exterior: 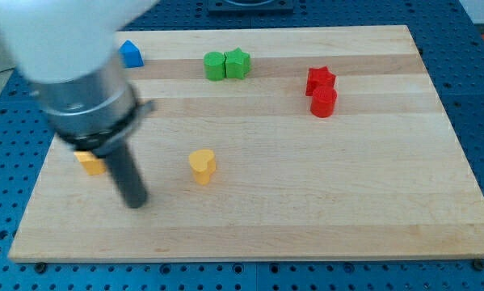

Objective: Push the yellow hexagon into the yellow heart

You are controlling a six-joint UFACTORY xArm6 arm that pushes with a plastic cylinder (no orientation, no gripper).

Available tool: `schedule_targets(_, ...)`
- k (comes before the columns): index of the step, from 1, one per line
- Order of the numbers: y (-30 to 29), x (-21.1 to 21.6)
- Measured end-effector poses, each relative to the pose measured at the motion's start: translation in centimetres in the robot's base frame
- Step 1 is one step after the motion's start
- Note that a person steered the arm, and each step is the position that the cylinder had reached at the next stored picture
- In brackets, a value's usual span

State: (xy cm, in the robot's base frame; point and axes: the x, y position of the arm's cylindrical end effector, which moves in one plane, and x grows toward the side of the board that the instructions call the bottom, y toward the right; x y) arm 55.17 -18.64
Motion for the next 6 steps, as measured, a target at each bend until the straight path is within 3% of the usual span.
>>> schedule_targets(1, -7.5, -2.5)
schedule_targets(2, -7.9, -6.3)
schedule_targets(4, 3.9, -4.6)
schedule_targets(5, -0.2, -7.5)
schedule_targets(6, 3.1, -8.1)
